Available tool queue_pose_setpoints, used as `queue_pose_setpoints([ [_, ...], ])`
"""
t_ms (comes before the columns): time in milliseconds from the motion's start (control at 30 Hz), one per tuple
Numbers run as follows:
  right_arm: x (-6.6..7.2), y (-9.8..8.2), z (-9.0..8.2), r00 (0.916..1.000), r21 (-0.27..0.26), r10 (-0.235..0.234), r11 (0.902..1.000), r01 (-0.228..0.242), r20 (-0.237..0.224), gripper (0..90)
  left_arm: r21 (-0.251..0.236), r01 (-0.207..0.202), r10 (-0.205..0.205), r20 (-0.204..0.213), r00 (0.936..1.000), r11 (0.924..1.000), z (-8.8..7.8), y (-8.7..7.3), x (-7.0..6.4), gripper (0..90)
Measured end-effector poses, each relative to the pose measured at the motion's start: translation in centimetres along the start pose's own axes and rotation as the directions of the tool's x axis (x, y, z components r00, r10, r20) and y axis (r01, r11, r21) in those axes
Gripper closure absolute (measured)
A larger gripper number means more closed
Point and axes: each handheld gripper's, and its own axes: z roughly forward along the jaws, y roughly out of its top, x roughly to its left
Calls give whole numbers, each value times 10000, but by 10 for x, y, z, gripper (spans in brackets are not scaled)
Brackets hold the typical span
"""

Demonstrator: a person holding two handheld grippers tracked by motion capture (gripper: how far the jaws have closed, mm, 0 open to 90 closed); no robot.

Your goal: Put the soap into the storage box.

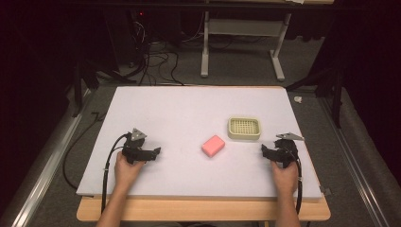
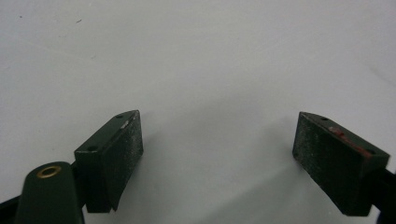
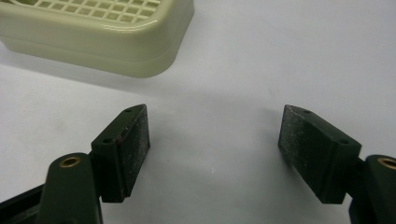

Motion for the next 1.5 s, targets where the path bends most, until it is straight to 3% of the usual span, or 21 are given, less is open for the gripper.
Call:
queue_pose_setpoints([
  [733,0,0,0,10000,31,-24,10000,24,2,253,-14,56,-56,7,10000,10000,0,0,0,170],
  [900,1,2,1,9990,265,-253,9993,263,-355,146,-10,55,-55,4,10000,10000,0,0,0,170],
  [1367,3,4,1,9994,388,-160,9991,172,-312,149,-10,58,-58,-1,10000,10000,0,0,0,170],
  [1500,4,6,-4,9993,176,-113,9998,119,-349,155,-11,24,-24,-21,10000,10000,0,0,0,170],
])
